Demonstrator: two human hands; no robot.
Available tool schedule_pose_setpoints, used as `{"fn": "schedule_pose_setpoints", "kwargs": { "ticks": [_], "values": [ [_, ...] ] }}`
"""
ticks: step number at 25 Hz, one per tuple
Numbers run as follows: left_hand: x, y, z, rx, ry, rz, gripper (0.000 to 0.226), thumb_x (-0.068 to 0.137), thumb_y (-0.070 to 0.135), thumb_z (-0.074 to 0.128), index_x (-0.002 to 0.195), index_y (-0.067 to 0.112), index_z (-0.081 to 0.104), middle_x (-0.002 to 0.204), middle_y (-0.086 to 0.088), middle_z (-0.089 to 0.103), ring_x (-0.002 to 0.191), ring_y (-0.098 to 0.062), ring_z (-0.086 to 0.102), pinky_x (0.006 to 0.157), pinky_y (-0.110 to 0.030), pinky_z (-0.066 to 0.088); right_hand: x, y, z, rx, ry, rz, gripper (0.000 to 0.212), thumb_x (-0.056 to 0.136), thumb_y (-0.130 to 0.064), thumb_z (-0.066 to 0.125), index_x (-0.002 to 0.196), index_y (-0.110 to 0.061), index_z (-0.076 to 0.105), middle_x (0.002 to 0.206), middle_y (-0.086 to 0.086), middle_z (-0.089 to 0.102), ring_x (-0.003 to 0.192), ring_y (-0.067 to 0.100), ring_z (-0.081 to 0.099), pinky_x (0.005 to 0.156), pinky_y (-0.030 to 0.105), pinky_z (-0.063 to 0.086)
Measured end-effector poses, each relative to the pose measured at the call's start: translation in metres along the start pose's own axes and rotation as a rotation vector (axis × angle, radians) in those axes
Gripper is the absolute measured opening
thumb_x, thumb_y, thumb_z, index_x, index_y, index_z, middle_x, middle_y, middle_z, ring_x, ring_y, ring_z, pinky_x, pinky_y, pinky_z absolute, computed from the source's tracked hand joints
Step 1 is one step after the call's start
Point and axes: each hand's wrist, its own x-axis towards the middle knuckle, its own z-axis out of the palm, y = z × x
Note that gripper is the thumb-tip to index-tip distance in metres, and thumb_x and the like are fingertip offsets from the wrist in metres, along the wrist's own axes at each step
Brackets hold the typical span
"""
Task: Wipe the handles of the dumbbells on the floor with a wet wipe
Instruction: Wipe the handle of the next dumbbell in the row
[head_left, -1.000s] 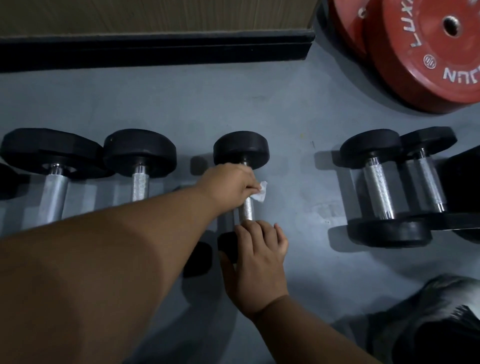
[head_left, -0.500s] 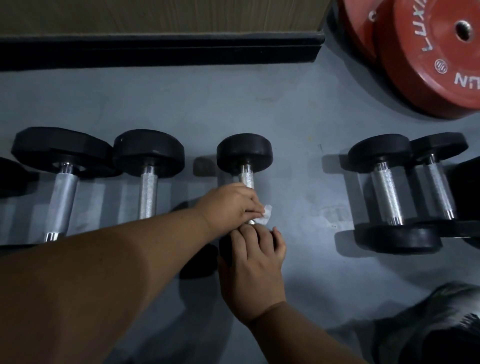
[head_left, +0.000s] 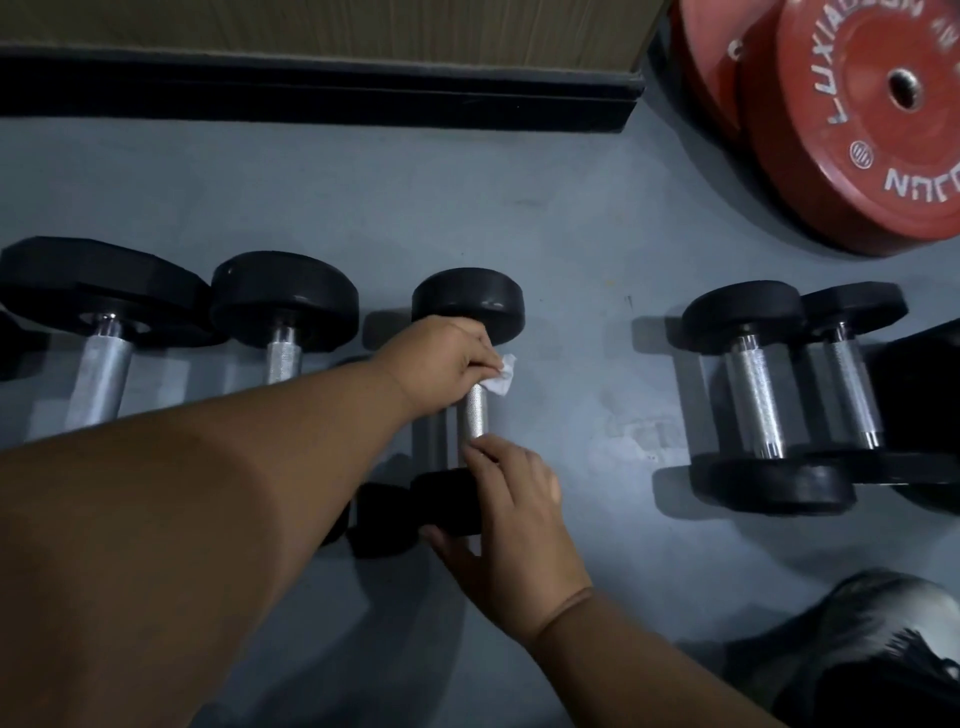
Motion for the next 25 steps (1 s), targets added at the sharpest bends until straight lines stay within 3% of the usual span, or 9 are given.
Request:
{"fn": "schedule_pose_setpoints", "kwargs": {
  "ticks": [3, 8, 11, 18, 21, 25],
  "values": [
    [-0.002, -0.006, -0.007, 0.000, -0.012, 0.016, 0.015, 0.086, 0.018, 0.073, 0.100, 0.016, 0.078, 0.099, 0.005, 0.072, 0.094, -0.009, 0.067, 0.091, -0.032, 0.053, 0.005, -0.004, 0.000, -0.083, -0.073, 0.122, 0.077, 0.076, -0.075, 0.055, 0.131, -0.022, 0.050, 0.134, -0.001, 0.045, 0.124, 0.023, 0.042, 0.104, 0.042, 0.041],
    [-0.011, -0.004, -0.007, -0.015, -0.007, 0.035, 0.016, 0.083, 0.014, 0.076, 0.099, 0.014, 0.078, 0.098, 0.004, 0.073, 0.092, -0.008, 0.067, 0.092, -0.029, 0.052, 0.007, -0.004, 0.007, -0.030, -0.100, 0.071, 0.078, 0.076, -0.071, 0.055, 0.132, -0.016, 0.051, 0.132, 0.001, 0.045, 0.120, 0.024, 0.044, 0.099, 0.043, 0.048],
    [-0.036, 0.007, 0.003, 0.010, -0.074, 0.146, 0.016, 0.080, 0.017, 0.078, 0.096, 0.015, 0.079, 0.092, 0.004, 0.074, 0.086, -0.008, 0.066, 0.086, -0.023, 0.052, 0.006, 0.001, 0.008, 0.002, -0.043, 0.057, 0.080, 0.075, -0.070, 0.057, 0.131, -0.013, 0.054, 0.129, 0.004, 0.049, 0.117, 0.026, 0.047, 0.099, 0.043, 0.049],
    [-0.041, 0.005, -0.002, 0.050, -0.202, 0.189, 0.015, 0.084, 0.021, 0.074, 0.098, 0.018, 0.079, 0.094, 0.007, 0.073, 0.086, -0.011, 0.068, 0.082, -0.021, 0.053, 0.009, -0.010, 0.012, -0.022, -0.045, 0.071, 0.078, 0.074, -0.068, 0.059, 0.129, -0.014, 0.054, 0.128, 0.005, 0.050, 0.115, 0.028, 0.047, 0.097, 0.046, 0.049],
    [-0.027, 0.000, -0.012, 0.088, -0.143, 0.081, 0.016, 0.086, 0.025, 0.072, 0.100, 0.019, 0.079, 0.099, 0.009, 0.073, 0.094, -0.011, 0.068, 0.086, -0.032, 0.055, 0.008, -0.018, 0.011, -0.048, -0.062, 0.081, 0.077, 0.075, -0.070, 0.055, 0.129, -0.016, 0.053, 0.126, 0.001, 0.049, 0.113, 0.027, 0.046, 0.094, 0.046, 0.049],
    [-0.007, -0.006, -0.030, 0.127, -0.123, -0.054, 0.020, 0.089, 0.030, 0.069, 0.107, 0.026, 0.076, 0.110, 0.011, 0.072, 0.107, -0.008, 0.063, 0.097, -0.034, 0.049, 0.010, -0.024, 0.012, -0.106, -0.067, 0.097, 0.070, 0.074, -0.070, 0.056, 0.122, -0.020, 0.054, 0.123, 0.000, 0.051, 0.112, 0.026, 0.047, 0.092, 0.047, 0.050]
  ]
}}
